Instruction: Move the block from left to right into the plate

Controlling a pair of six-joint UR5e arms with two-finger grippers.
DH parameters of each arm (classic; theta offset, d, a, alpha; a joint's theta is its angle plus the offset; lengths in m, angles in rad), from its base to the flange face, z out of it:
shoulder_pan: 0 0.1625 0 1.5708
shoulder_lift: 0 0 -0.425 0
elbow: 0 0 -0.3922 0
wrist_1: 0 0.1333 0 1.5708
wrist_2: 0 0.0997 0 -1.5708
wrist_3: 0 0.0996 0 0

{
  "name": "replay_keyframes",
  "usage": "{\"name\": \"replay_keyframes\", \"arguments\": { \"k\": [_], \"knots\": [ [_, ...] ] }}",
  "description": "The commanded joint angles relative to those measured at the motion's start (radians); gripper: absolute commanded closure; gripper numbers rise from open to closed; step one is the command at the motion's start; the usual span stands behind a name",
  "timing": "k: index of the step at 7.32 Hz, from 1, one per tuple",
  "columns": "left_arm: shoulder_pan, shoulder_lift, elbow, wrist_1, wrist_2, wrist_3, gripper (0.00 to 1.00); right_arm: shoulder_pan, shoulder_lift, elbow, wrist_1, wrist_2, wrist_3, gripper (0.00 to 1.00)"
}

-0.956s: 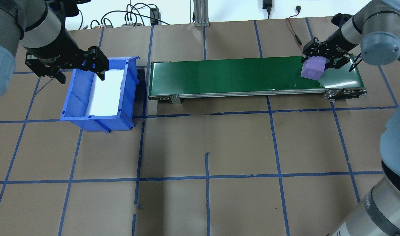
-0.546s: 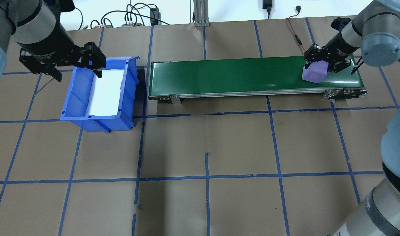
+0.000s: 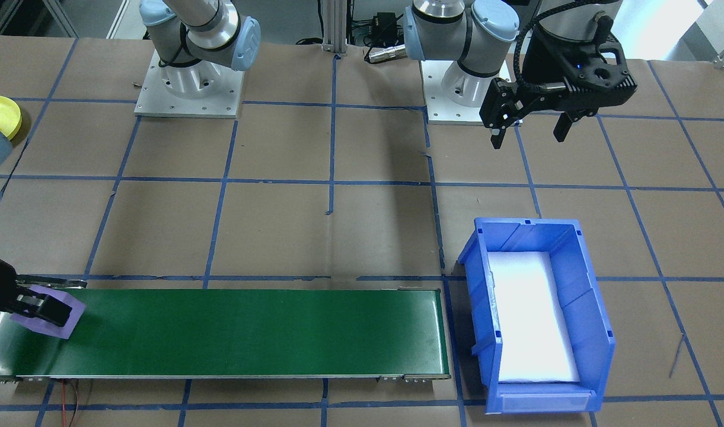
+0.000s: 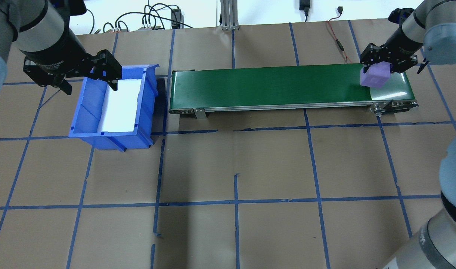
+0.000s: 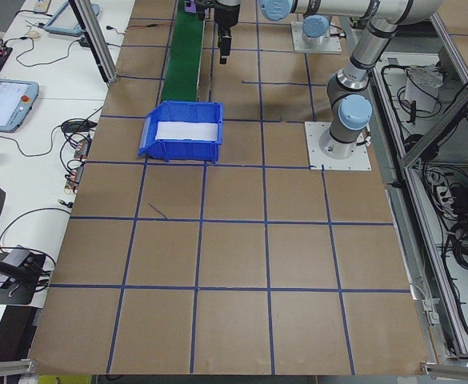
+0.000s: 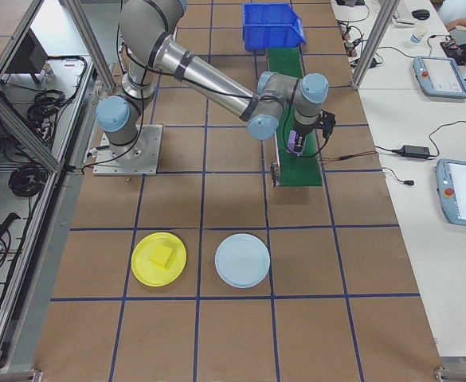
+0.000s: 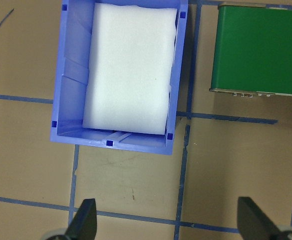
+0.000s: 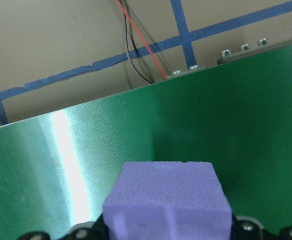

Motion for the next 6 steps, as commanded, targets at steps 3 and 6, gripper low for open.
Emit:
{"name": "replay_keyframes", "arguments": {
  "k": [3, 6],
  "knots": [
    [0.001, -0.001, 0.006, 0.007, -0.002, -0.003, 0.00, -0.251, -0.003, 0.025, -0.010, -0.105, -0.585, 0.59],
    [0.001, -0.004, 0.003, 0.006, -0.076, 0.008, 0.00, -0.474, 0.009, 0.062, -0.077, -0.087, -0.891, 0.59]
  ]
}}
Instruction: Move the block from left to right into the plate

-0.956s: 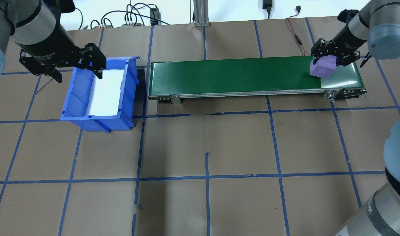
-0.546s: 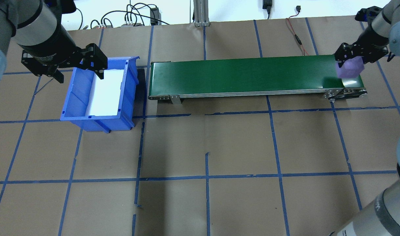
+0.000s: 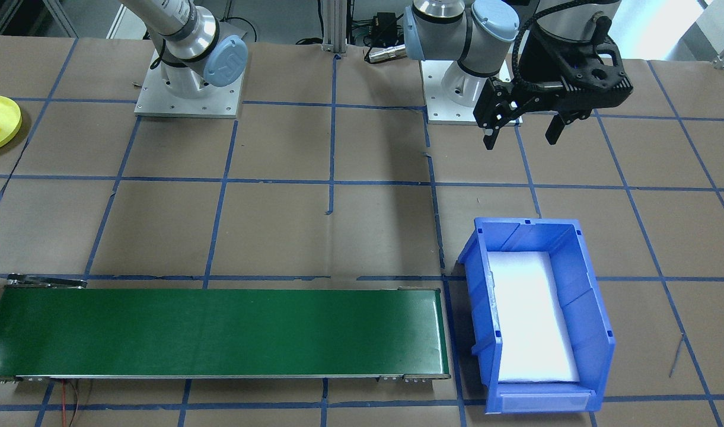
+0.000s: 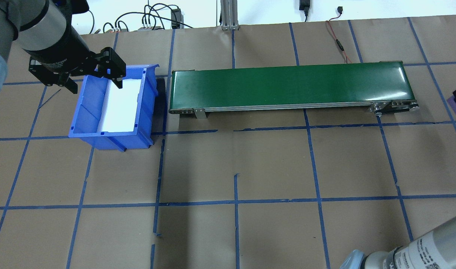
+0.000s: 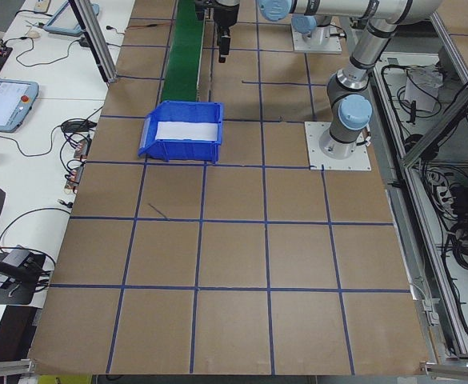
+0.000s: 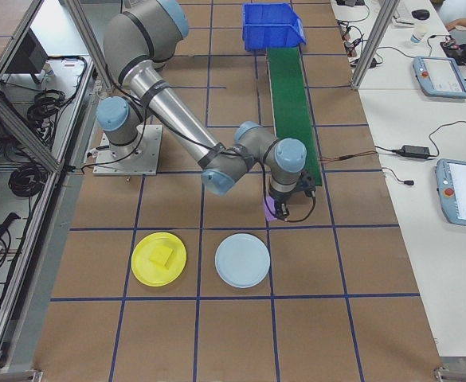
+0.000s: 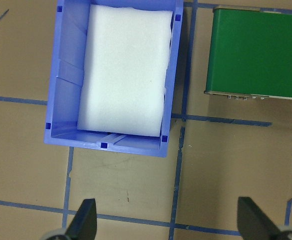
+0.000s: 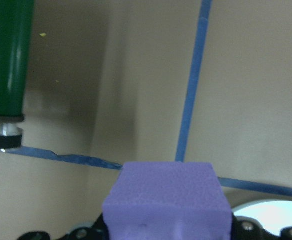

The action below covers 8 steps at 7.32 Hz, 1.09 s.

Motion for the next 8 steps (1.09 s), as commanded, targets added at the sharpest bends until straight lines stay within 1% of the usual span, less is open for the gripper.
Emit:
{"name": "replay_keyframes", "arguments": {
  "k": [1, 2, 4, 5, 6, 7, 8],
  "knots": [
    [0.000, 0.000, -0.002, -0.002, -0.015, 0.014, 0.00, -0.132, 0.019, 0.008, -0.023, 0.028, -0.167, 0.58],
    [0.000, 0.000, -0.004, -0.002, -0.016, 0.014, 0.00, -0.175, 0.045, 0.004, -0.023, 0.037, -0.217, 0.58],
    [0.000, 0.000, 0.004, -0.008, -0.015, 0.016, 0.00, -0.224, 0.057, 0.012, -0.023, 0.048, -0.245, 0.57],
    [0.000, 0.000, 0.004, -0.008, -0.013, 0.016, 0.00, -0.226, 0.064, 0.014, -0.023, 0.048, -0.247, 0.52],
    [0.000, 0.006, 0.006, -0.008, -0.009, 0.016, 0.00, -0.227, 0.073, 0.012, -0.023, 0.050, -0.247, 0.37],
    [0.000, 0.012, 0.004, -0.011, -0.006, 0.016, 0.00, -0.229, 0.073, 0.012, -0.023, 0.056, -0.247, 0.07],
    [-0.001, 0.007, -0.010, -0.008, -0.010, 0.016, 0.00, -0.229, 0.073, 0.012, -0.023, 0.059, -0.247, 0.00]
  ]
}}
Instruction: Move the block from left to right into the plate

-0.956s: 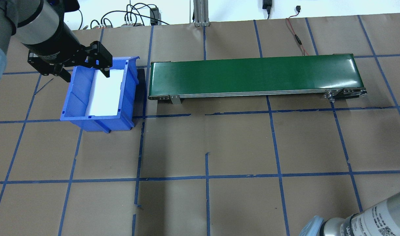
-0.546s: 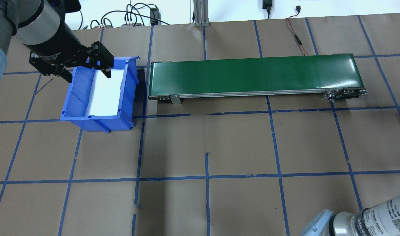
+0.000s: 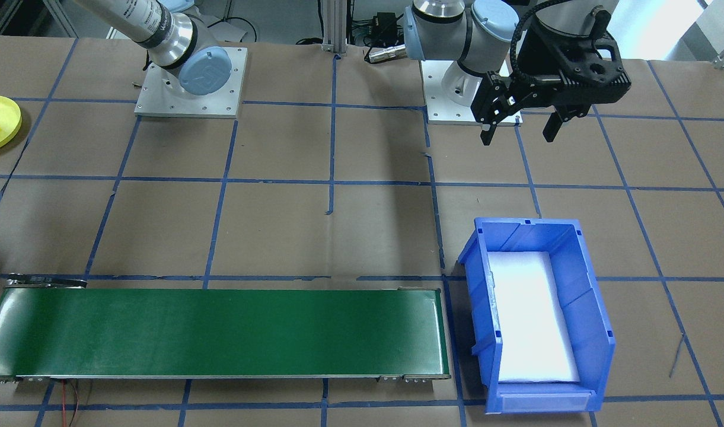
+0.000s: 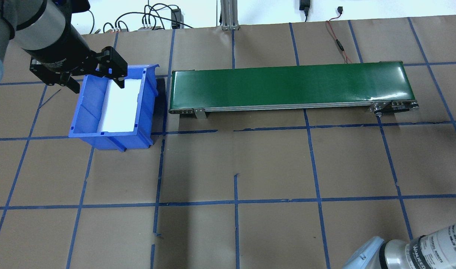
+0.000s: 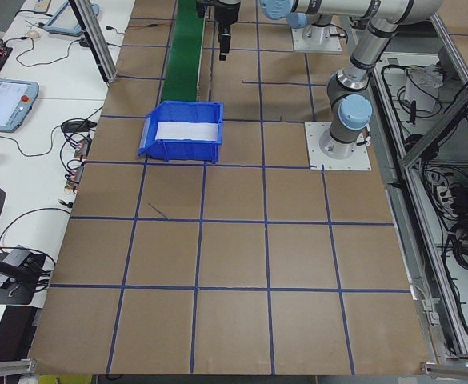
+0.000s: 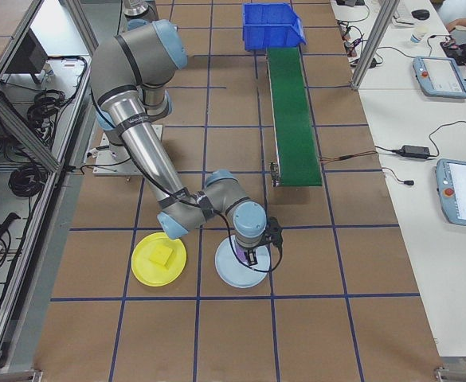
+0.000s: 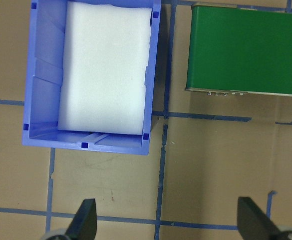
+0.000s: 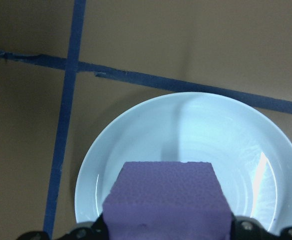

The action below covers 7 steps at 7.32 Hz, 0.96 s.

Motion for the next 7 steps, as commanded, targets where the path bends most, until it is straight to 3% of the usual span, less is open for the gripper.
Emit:
{"name": "replay_keyframes", "arguments": {
  "k": [1, 4, 7],
  "knots": [
    [-0.001, 0.001, -0.002, 0.000, 0.000, 0.000, 0.00, -0.006, -0.003, 0.000, 0.000, 0.005, 0.001, 0.00],
    [-0.001, 0.004, 0.000, 0.000, -0.002, 0.000, 0.00, -0.006, -0.075, -0.002, 0.044, 0.005, 0.013, 0.00],
    [-0.001, 0.013, 0.001, -0.008, -0.002, 0.002, 0.00, 0.121, -0.282, 0.000, 0.263, 0.002, 0.124, 0.00]
  ]
}}
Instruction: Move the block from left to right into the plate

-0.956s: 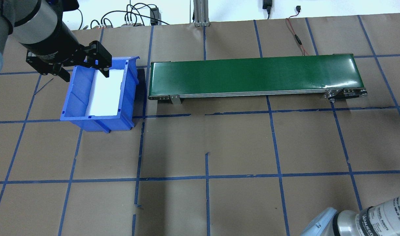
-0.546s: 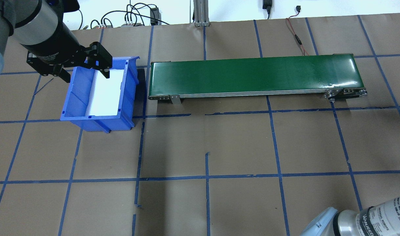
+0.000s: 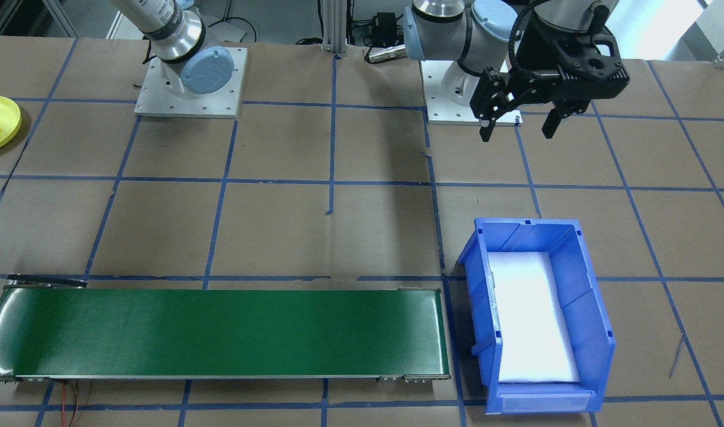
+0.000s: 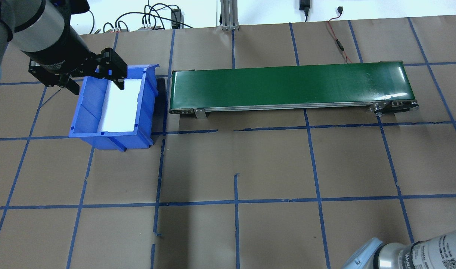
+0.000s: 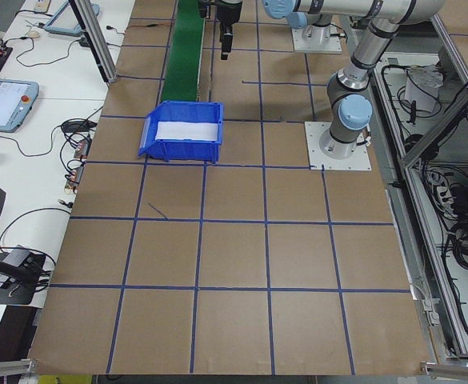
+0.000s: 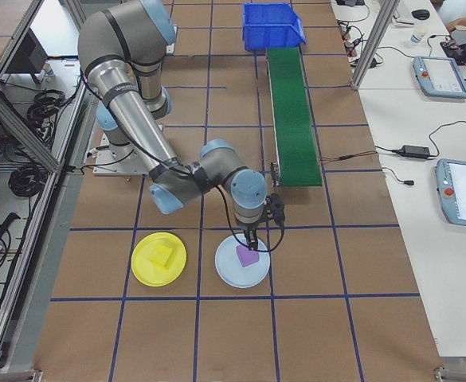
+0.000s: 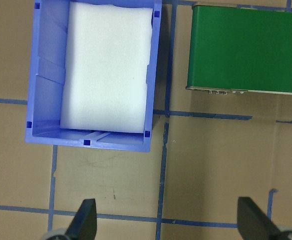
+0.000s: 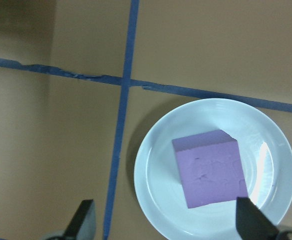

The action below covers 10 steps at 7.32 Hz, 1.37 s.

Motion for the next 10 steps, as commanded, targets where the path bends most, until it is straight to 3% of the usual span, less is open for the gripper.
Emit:
{"name": "replay_keyframes", "arguments": {
  "k": [1, 5, 10],
  "knots": [
    [0.000, 0.001, -0.007, -0.002, -0.005, 0.000, 0.00, 0.110, -0.148, 0.000, 0.148, -0.005, 0.143, 0.00],
    [-0.001, -0.001, 0.003, -0.002, -0.011, 0.000, 0.00, 0.371, -0.360, -0.005, 0.407, -0.021, 0.593, 0.00],
    [0.000, -0.001, 0.002, -0.002, -0.007, 0.001, 0.00, 0.820, -0.403, -0.017, 0.403, -0.041, 1.165, 0.00]
  ]
}}
